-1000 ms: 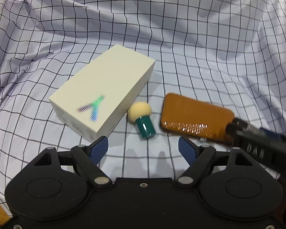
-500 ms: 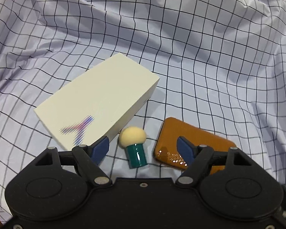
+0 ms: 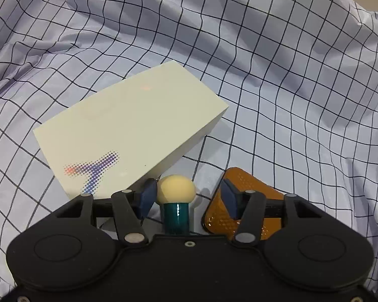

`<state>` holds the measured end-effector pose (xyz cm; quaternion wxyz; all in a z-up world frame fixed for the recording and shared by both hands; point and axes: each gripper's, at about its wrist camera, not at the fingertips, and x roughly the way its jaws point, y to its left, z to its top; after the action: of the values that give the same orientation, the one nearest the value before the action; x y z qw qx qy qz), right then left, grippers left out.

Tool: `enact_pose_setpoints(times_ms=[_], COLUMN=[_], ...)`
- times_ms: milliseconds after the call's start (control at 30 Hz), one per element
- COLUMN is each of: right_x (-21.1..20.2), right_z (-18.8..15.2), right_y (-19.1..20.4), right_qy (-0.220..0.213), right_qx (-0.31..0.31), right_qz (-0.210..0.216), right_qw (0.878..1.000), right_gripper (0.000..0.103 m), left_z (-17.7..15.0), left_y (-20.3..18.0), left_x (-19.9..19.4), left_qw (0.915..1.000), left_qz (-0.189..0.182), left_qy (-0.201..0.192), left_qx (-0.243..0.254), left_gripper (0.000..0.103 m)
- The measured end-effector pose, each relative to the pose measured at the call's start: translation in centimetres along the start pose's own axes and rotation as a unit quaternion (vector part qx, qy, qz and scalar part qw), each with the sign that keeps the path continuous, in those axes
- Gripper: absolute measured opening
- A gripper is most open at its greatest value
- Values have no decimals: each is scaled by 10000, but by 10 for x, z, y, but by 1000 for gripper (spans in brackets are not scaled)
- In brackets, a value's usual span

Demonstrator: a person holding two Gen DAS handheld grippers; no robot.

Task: Organize soft objects
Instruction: 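Close the left gripper on the cream-and-teal sponge stick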

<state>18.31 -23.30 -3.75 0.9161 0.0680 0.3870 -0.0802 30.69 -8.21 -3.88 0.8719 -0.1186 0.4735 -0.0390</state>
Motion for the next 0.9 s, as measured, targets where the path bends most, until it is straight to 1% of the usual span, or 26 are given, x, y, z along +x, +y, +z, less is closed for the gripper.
enact_pose_setpoints(times_ms=[200,233,267,333,367,433,533,600,700,767,800,833,900], right_x=[0,-1,-1,-2,-2,-3,-4,-5,-8,-9,-8,-9,-9], right_z=[-3,-3,-3,-3,-4,-4,-5,-5,-6,-6,-6,-6,-6], right_y=[2,2,2,3,3,4,6,6,7,8,8,9,9], right_qy=[25,26,27,30,31,37,47,47,30,20,23,22,12], right_qx=[-15,-14,-14,-20,-26,-35,-47,-56,-69,-84,-92,-103,-111], right_qz=[80,96,110,136,146,166,183,192,204,218,225,234,242], right_qw=[10000,9999,9999,9999,9999,9998,9998,9998,9998,9997,9997,9997,9996], right_gripper=[73,73,73,73,73,73,73,73,73,73,73,73,73], left_z=[1,1,1,1,2,2,1,-1,-4,-4,-4,-3,-4], left_y=[-5,-4,-4,-4,-3,0,1,0,0,2,3,3,2], left_x=[2,2,1,-1,-1,-3,-5,-6,-7,-5,-3,-2,1], left_qw=[10000,10000,9999,9997,9998,9998,9998,9996,9992,9993,9994,9995,9994], left_qz=[26,22,43,83,59,11,-38,-56,53,85,69,73,71], left_qy=[-58,-65,-103,-165,-166,-179,-155,-134,-133,-103,-74,-49,-41], left_qx=[31,29,53,129,129,116,153,251,363,350,324,309,333], left_gripper=[53,51,48,37,34,25,24,24,26,33,39,41,42])
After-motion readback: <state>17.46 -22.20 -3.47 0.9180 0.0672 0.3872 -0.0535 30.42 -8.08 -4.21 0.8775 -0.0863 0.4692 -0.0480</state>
